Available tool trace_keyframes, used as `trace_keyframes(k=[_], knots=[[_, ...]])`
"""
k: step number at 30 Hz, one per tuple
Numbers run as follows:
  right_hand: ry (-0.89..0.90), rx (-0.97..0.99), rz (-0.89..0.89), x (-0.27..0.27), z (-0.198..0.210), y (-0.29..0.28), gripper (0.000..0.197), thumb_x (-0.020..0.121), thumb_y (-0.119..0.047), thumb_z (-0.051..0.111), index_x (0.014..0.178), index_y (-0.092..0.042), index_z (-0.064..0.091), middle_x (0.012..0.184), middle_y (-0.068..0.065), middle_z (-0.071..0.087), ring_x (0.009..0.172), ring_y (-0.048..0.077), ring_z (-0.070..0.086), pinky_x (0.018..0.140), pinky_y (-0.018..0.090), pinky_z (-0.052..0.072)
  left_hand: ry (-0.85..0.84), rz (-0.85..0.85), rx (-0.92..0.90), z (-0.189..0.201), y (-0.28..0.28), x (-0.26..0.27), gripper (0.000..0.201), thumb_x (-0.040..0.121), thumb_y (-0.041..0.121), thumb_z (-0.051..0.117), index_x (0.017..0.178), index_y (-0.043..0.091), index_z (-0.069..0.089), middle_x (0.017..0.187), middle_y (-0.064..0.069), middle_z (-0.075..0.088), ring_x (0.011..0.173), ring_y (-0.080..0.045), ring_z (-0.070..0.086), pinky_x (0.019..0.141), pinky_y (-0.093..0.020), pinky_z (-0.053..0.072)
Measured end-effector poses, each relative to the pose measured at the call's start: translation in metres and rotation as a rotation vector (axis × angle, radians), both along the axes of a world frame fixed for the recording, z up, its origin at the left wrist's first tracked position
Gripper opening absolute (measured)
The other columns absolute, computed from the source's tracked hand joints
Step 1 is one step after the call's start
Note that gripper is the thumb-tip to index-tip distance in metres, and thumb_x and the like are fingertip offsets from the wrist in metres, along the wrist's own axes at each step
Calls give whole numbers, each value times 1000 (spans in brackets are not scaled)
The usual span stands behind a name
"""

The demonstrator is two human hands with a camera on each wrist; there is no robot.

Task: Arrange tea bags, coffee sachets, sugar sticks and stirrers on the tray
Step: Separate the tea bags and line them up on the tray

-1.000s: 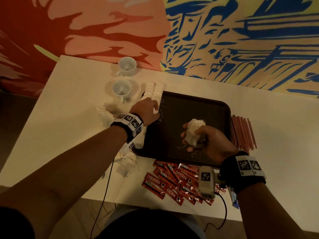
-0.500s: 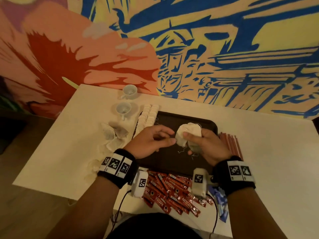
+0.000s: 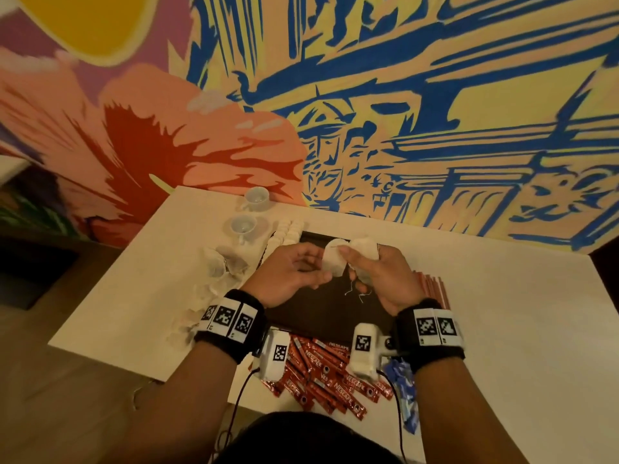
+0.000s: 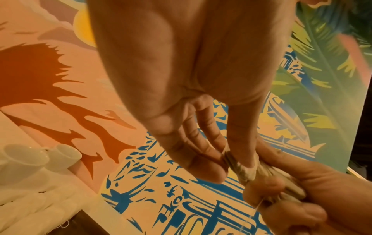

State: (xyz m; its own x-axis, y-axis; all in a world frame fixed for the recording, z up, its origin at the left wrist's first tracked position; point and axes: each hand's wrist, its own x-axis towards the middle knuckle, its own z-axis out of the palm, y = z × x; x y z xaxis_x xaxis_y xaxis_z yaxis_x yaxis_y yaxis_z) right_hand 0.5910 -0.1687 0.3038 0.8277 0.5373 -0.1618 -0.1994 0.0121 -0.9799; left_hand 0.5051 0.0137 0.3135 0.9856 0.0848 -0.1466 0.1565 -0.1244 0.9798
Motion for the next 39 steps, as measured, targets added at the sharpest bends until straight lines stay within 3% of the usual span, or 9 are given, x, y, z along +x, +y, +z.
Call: trace_keyframes(k=[4, 7, 10, 16, 20, 25, 30, 34, 39], knots=[[-87, -15, -13, 0, 8, -8, 37, 87, -36, 76, 101, -3, 72, 69, 9, 58, 62, 23, 50, 48, 28, 40, -59, 85, 21, 4, -11, -3, 18, 84, 0, 76, 89, 14, 66, 83, -1, 68, 76, -12, 68, 70, -25, 57], [-116, -40, -13, 0, 10, -15, 39, 85, -44, 78, 102, -10, 72, 71, 9, 60, 65, 26, 52, 50, 31, 42, -107, 151, 37, 8, -20, -1, 13, 86, 2, 75, 93, 9, 66, 86, -4, 64, 77, -12, 67, 70, -28, 59], [-163, -76, 31, -4, 13, -20, 26, 87, -35, 78, 104, -16, 73, 67, 5, 59, 60, 19, 52, 49, 28, 43, -143, 180, 32, 14, -26, 1, 20, 86, 1, 74, 104, 2, 66, 90, -6, 64, 75, -11, 67, 70, -27, 59], [-254, -88, -22, -10, 16, -23, 16, 89, -24, 78, 96, -12, 72, 61, 0, 58, 52, 9, 52, 47, 23, 42, -115, 142, -13, 22, -27, -4, 24, 87, 1, 72, 109, 11, 68, 98, -4, 70, 89, -15, 67, 78, -33, 59], [-306, -156, 23, -9, 22, -18, 13, 88, -25, 79, 91, -16, 71, 63, 1, 59, 51, 7, 51, 48, 20, 42, -127, 173, -32, 27, -18, -8, 5, 94, 20, 69, 95, 20, 74, 94, -1, 73, 91, -16, 68, 81, -35, 58], [-264, -158, 119, -10, 22, -4, 14, 86, -21, 80, 95, -20, 70, 60, -6, 59, 51, 6, 51, 46, 21, 41, -144, 259, 30, 27, -2, -5, 17, 93, 32, 70, 87, 18, 78, 86, -3, 73, 84, -19, 67, 85, -46, 57], [-245, -125, 128, -7, 23, 13, 18, 90, -32, 76, 101, -18, 71, 61, -3, 57, 53, 11, 50, 47, 24, 40, -129, 208, 22, 25, 9, -3, 16, 92, 25, 71, 91, 11, 78, 86, -7, 73, 80, -19, 67, 78, -36, 56], [-231, -163, 116, 0, 20, 31, 16, 90, -32, 75, 97, -18, 71, 61, -2, 56, 54, 12, 51, 47, 23, 41, -112, 216, 5, 21, 29, 4, 19, 91, 25, 71, 93, 7, 77, 87, -18, 69, 79, -25, 64, 77, -39, 56], [-112, -202, 29, 12, 11, 48, 33, 96, -42, 65, 100, -10, 71, 68, 0, 64, 56, 10, 50, 48, 24, 42, -114, 279, 14, 15, 61, 19, 19, 94, 21, 69, 93, 2, 74, 79, -10, 66, 73, -17, 63, 67, -28, 55]])
